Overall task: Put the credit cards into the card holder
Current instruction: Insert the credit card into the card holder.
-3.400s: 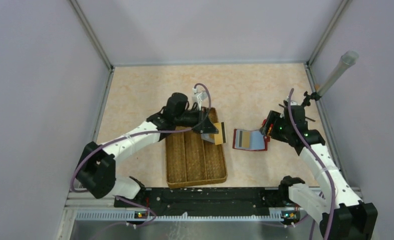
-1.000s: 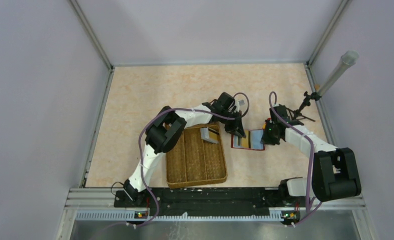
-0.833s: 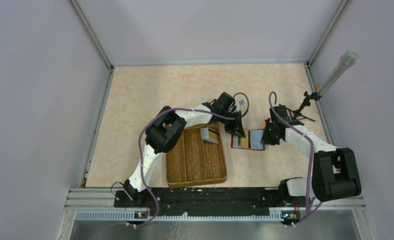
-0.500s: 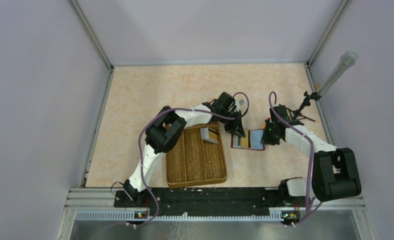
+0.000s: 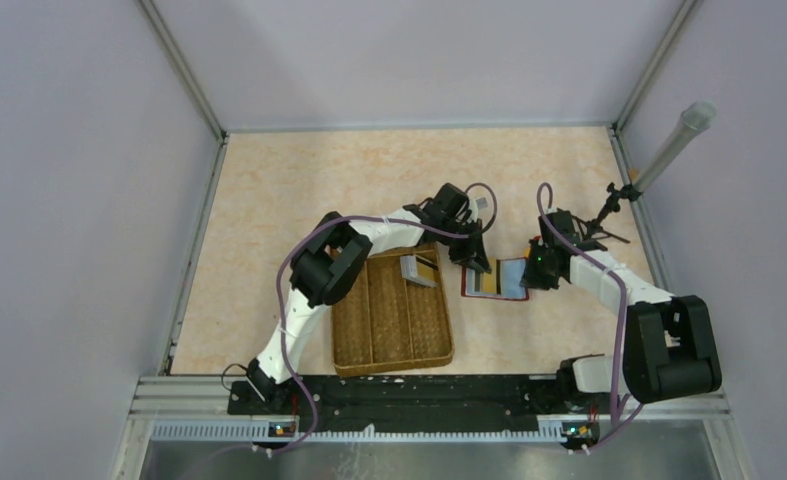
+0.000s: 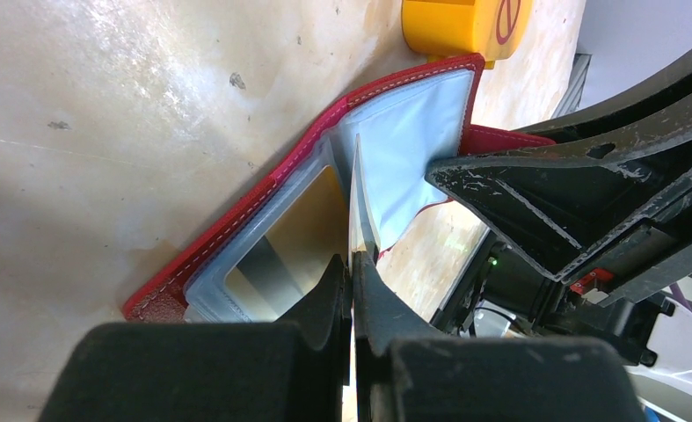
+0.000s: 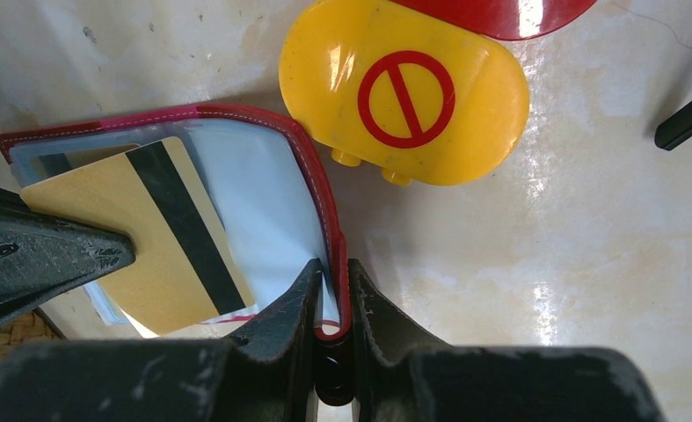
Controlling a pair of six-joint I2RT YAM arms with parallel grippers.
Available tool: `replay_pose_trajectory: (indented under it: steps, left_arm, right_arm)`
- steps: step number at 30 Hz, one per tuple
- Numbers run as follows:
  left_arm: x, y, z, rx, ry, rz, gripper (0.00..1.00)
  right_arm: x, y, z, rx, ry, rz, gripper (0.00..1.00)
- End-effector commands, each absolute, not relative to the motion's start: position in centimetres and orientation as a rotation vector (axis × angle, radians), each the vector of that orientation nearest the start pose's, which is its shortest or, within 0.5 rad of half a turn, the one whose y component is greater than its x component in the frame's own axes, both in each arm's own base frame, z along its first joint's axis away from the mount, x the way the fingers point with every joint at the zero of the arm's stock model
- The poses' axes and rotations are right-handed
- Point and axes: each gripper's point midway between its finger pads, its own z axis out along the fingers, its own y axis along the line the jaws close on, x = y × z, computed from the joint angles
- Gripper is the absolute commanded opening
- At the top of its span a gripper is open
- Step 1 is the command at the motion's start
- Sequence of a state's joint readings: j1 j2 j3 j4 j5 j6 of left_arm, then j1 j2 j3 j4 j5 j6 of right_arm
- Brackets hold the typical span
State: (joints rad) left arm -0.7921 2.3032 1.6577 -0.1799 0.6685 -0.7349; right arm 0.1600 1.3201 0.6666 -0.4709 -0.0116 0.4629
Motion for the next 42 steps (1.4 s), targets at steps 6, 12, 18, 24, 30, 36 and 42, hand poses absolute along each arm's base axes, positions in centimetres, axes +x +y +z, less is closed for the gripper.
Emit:
replay_pose_trajectory:
  steps: [6,12,18,24,30,36,42]
  left_arm:
    - [27.2,-48.0,2.9,0.418,2.703,-1.431,0.0]
    - [26.6,-48.5,2.7,0.411,2.708,-1.459,0.0]
    - [27.0,-48.8,2.7,0.386,2.689,-1.461,0.0]
    - [27.6,-49.4,3.0,0.324,2.639,-1.499,0.0]
    - [28.1,-49.2,3.1,0.247,2.623,-1.476,0.0]
    - [28.1,-48.5,3.0,0.166,2.627,-1.449,0.0]
    - [28.4,-48.4,3.1,0.123,2.611,-1.454,0.0]
  right_arm:
    - [25.4,6.8,2.8,0.397,2.666,0.272,0.0]
    - [25.4,6.9,2.9,0.398,2.661,0.281,0.0]
    - [25.4,7.1,2.9,0.396,2.66,0.297,0.0]
    - [25.4,7.3,2.9,0.396,2.659,0.309,0.0]
    - [25.3,7.2,2.8,0.402,2.659,0.309,0.0]
    - [25.3,7.1,2.9,0.403,2.655,0.3,0.0]
    - [25.2,7.1,2.9,0.401,2.657,0.299,0.0]
